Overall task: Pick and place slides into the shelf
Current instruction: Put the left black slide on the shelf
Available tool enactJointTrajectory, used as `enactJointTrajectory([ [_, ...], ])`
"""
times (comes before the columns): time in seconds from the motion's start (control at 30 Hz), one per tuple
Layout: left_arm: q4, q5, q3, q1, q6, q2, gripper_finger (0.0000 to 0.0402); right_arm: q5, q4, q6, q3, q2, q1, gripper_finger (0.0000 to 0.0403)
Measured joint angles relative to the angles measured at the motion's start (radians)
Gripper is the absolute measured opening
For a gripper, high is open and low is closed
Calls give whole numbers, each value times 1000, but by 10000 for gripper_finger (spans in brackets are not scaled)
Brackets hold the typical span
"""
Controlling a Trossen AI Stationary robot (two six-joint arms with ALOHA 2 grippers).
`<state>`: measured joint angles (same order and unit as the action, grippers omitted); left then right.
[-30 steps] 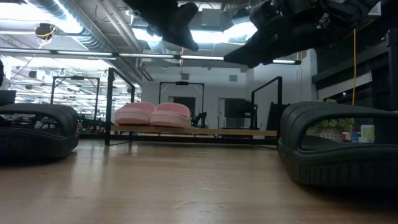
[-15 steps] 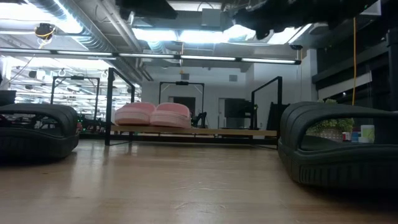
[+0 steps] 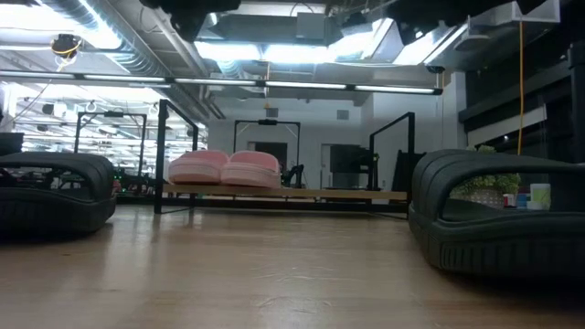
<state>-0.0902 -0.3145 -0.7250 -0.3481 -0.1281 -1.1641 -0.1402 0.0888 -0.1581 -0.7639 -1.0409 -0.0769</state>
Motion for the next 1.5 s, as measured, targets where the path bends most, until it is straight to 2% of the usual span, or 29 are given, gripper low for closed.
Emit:
enactJointTrajectory([
  [0.23, 79, 2, 0, -6, -11, 0, 6, 0, -4, 50, 0, 0, -52, 7],
  [0.53, 183, 5, 0, -41, -103, -6, 87, 0, 2, 78, 0, 0, -73, 7],
  [0.7, 299, 114, 0, -60, -210, 1, 115, 1, 7, 79, 0, 0, -72, 7],
  [0.8, 399, 150, 0, -71, -297, 0, 121, 0, 8, 79, 0, 0, -72, 7],
  [1.03, 593, 150, 0, -77, -512, 0, 124, 0, 8, 85, 0, 0, -72, 7],
  [1.23, 654, 224, 0, -77, -576, 0, 124, 1, 8, 108, 1, 0, -72, 7],
  [1.5, 696, 228, 0, -76, -607, 0, 124, 1, 5, 101, 1, -16, -72, 7],
])
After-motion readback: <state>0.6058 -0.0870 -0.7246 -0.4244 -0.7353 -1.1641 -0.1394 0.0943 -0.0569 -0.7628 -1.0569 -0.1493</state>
